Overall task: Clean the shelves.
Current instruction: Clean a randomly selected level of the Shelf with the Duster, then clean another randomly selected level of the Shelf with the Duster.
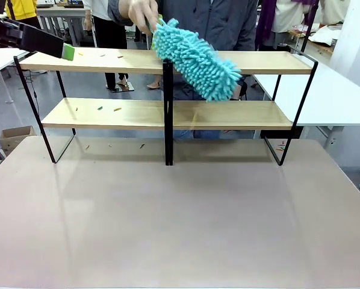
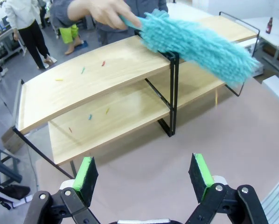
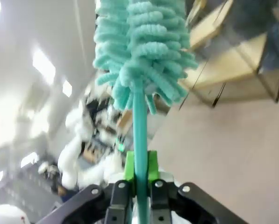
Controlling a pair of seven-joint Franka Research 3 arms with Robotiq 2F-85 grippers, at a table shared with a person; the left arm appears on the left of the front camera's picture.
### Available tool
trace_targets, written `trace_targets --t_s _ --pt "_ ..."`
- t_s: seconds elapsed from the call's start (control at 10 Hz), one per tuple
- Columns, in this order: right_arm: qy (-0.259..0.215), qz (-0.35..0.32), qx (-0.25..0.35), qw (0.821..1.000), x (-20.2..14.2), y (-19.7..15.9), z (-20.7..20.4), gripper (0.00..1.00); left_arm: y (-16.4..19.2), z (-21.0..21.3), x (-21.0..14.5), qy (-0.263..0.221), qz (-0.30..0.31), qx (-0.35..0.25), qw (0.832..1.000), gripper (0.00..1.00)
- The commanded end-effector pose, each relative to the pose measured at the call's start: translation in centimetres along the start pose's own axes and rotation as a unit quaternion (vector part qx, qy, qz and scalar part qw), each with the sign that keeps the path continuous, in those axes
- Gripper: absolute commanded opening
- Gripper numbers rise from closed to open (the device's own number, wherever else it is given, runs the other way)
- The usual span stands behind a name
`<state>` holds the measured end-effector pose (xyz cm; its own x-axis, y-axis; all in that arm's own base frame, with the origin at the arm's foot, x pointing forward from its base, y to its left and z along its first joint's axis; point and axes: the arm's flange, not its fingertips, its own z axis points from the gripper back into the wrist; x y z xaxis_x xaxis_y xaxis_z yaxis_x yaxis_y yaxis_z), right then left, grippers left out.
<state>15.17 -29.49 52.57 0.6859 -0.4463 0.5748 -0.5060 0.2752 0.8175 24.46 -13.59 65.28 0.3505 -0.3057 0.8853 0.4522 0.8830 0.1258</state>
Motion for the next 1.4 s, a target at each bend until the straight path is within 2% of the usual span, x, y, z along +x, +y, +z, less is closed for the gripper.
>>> trace_targets --t_s 0.0,1.2,1.3 --pt "0.060 0.016 0.011 0.998 -0.39 1.63 -0.37 0.12 0.06 0.03 -0.22 0.000 0.000 -0.001 1.000 1.00" --pt "0.060 0.016 0.011 0.998 -0.39 1.63 -0.37 0.12 0.06 0.03 -0.22 0.000 0.000 -0.001 1.000 1.00" --pt "0.051 -0.002 0.015 0.999 -0.40 1.46 -0.88 0.12 0.06 0.03 -0.22 0.000 0.000 -0.001 1.000 1.00"
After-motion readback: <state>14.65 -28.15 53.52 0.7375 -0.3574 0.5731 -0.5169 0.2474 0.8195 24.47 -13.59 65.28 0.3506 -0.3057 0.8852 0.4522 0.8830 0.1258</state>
